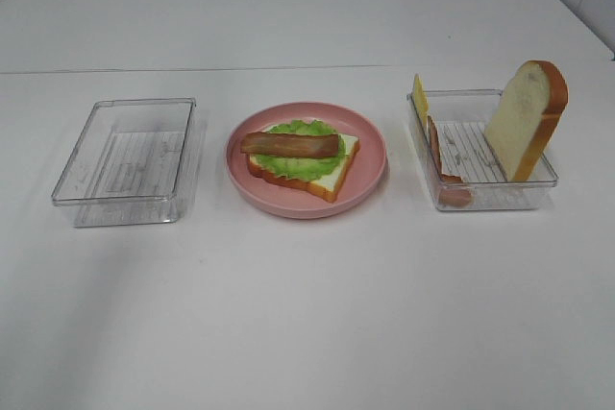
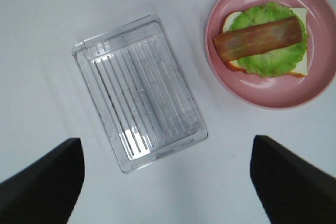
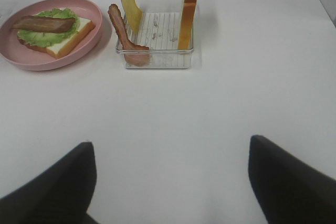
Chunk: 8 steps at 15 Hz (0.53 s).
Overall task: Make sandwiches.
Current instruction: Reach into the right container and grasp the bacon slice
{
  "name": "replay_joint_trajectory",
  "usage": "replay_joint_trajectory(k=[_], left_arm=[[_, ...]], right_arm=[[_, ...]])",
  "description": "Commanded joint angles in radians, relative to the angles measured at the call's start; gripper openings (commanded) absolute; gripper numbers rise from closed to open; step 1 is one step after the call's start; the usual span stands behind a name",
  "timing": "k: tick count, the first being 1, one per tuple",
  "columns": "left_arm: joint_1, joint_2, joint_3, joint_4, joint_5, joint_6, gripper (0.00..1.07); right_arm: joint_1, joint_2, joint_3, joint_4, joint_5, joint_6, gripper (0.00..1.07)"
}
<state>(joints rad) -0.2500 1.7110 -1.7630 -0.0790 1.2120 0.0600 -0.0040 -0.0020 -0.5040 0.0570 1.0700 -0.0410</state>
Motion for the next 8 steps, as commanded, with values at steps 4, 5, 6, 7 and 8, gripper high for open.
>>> replay_joint_trajectory(k=[4, 5, 6, 7, 8], left_arm=[[-0.001, -0.334, 0.359, 0.001, 0.068, -0.025, 0.82], [-0.001, -0.404, 0.434, 0.001, 0.052, -0.025, 0.82], [-0.001, -0.469, 0.5, 0.001, 0.04, -0.025, 0.82], [-0.001, -0.504, 0.537, 0.001, 0.032, -0.025, 0.82], [-0.001, -0.573, 0.6, 0.001, 0.016, -0.025, 0.82]], right_arm=[[-0.005, -0.014, 0.003, -0.003, -0.01, 0.001, 0.77], [-0.005, -0.014, 0.003, -0.003, -0.01, 0.001, 0.77], [-0.005, -0.014, 0.003, -0.003, -0.01, 0.001, 0.77], [-0.005, -0.014, 0.003, -0.003, -0.01, 0.001, 0.77], [-0.005, -0.014, 0.003, -0.003, -0.01, 0.001, 0.77]])
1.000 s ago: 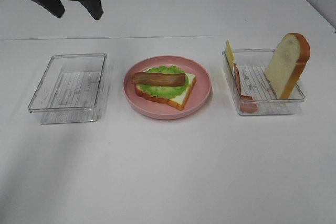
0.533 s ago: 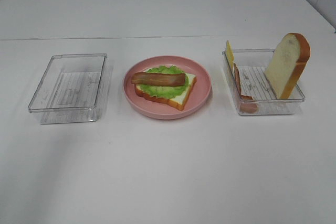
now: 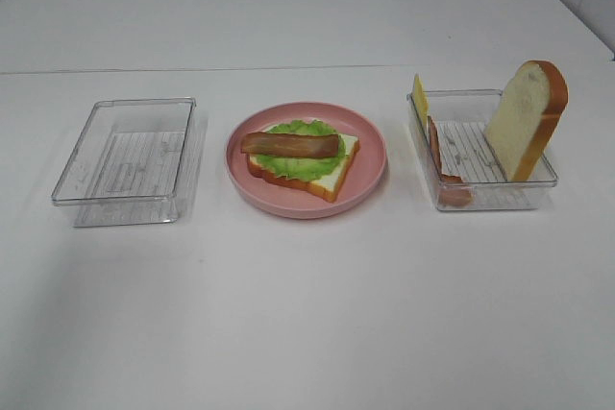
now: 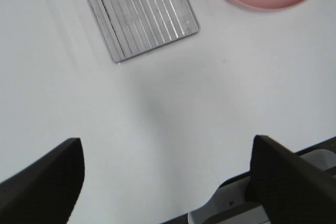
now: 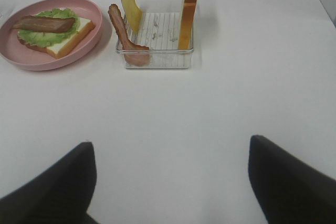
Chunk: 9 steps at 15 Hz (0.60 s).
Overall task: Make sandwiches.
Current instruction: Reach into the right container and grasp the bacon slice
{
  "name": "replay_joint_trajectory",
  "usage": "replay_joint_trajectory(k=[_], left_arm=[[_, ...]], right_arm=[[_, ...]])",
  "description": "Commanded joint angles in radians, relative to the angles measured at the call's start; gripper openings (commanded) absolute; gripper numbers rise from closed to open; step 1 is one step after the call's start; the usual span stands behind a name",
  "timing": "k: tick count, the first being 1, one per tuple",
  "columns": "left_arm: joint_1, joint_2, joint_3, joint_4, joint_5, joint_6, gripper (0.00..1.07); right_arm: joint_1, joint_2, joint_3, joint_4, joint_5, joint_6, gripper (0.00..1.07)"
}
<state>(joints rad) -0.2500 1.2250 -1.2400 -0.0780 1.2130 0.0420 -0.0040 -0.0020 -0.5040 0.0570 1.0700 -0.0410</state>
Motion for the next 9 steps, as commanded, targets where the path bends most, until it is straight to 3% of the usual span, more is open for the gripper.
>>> replay_joint_trajectory(k=[1, 7, 9], left_arm=[[-0.001, -0.233, 0.2, 0.0, -0.013, -0.007, 0.82], [-0.001, -0.614, 0.439, 0.025, -0.035, 0.006, 0.82], [-0.001, -0.873, 0.55, 0.042, -0.105, 0.005, 0.82]], right_arm=[[-0.005, -0.014, 0.003, -0.003, -0.01, 0.001, 0.77], [-0.005, 0.033, -0.005, -0.003, -0.021, 0.006, 0.76], [-0.005, 0.141, -0.031, -0.002, -0.06, 0.018, 0.76]])
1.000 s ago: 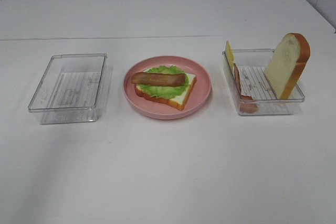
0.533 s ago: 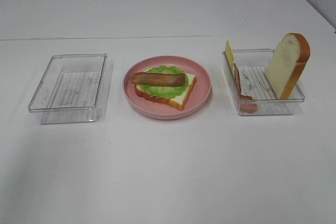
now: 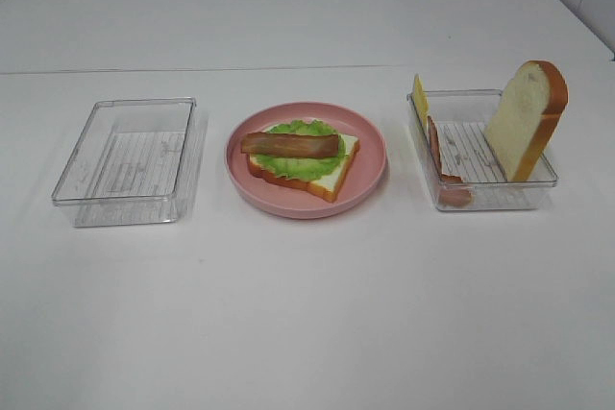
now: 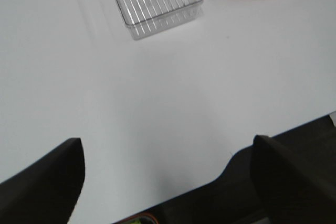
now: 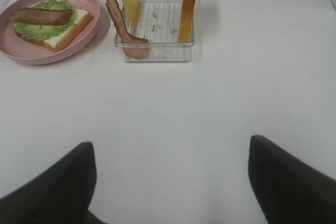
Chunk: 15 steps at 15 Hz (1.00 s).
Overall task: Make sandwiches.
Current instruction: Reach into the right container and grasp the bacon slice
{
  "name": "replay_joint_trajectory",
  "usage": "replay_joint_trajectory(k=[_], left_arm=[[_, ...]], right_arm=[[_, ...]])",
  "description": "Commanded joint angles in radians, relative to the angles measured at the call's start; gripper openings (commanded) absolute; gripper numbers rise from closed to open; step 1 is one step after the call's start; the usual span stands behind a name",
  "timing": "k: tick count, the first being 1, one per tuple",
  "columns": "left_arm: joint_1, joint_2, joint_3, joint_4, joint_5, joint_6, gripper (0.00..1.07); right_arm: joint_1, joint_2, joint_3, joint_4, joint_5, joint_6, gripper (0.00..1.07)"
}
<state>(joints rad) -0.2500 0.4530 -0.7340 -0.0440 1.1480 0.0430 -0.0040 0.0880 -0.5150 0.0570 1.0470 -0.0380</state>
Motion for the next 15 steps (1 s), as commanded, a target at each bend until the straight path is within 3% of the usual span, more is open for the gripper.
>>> replay_joint_trajectory(k=[1, 4, 6, 9, 15], left_arm=[[-0.001, -0.178, 0.077, 0.008, -0.051, 0.006, 0.82], [-0.001, -0.352, 0.159, 0.014, -0.056, 0.008, 0.82], [-0.001, -0.47, 0.208, 0.044, -0.06, -0.001, 0.82], [-0.001, -0.469, 0.221, 0.056, -0.078, -0.037, 0.82], [-0.001, -0.468, 0.237, 0.056, -0.104, -0.051, 0.81]], right_arm=[[-0.005, 0.109, -0.037, -0.001, -0.058, 0.021, 0.76], [-0.005, 0.262, -0.102, 0.015, -0.109, 0.021, 0.76], [-0.005, 0.418, -0.215, 0.02, -0.11, 0.021, 0.76], [-0.005, 0.681, -0.419, 0.038, -0.078, 0.02, 0.76], [-0.005, 1.093, -0.693, 0.204, 0.003, -0.05, 0.76]])
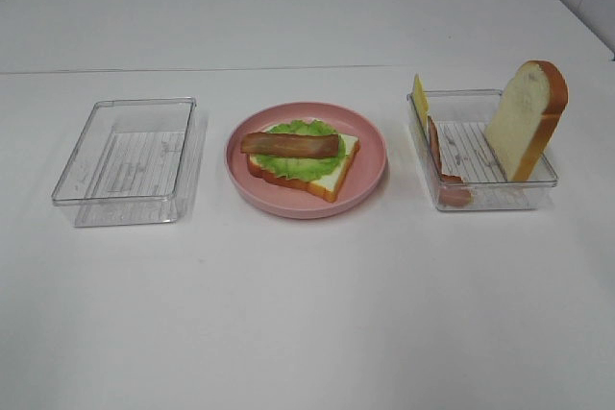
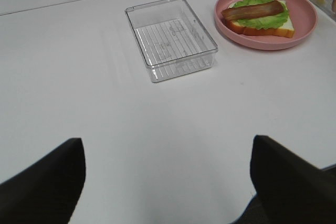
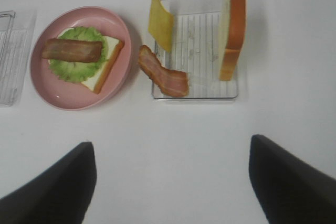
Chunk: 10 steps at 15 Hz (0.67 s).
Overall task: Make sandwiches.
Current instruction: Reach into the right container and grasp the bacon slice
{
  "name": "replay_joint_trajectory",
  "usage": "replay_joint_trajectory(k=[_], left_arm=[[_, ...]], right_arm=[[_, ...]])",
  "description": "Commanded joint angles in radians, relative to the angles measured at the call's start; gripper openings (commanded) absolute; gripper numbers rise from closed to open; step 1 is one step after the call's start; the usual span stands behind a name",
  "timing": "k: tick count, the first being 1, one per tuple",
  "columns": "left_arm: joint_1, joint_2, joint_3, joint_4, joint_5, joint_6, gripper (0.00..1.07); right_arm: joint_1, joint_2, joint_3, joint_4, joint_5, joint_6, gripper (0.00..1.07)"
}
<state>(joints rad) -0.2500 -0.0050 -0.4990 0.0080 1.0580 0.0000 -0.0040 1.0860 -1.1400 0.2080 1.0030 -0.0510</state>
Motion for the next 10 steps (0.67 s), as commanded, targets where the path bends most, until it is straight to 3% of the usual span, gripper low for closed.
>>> replay_joint_trajectory(k=[1, 4, 7, 10], left_arm=[[-0.001, -0.01, 0.002, 0.004, -0.014, -0.008, 0.81], [-0.001, -0.01, 0.002, 0.004, -0.014, -0.008, 0.81], [-0.001, -0.01, 0.002, 0.004, -0.014, -0.008, 0.81], [-0.001, -0.01, 0.002, 0.004, -0.014, -0.008, 0.81]], right_arm=[[-0.005, 0.172, -0.123, 0.079, 0.091, -0.056, 0.76], [-0.004, 0.44, -0.311, 0.129, 0.201, -0.068, 0.76], [-0.003, 0.556, -0.368, 0.171, 0.191, -0.068, 0.76], [0.08, 0.68, -0.415, 0.141, 0.136, -0.063, 0.76]])
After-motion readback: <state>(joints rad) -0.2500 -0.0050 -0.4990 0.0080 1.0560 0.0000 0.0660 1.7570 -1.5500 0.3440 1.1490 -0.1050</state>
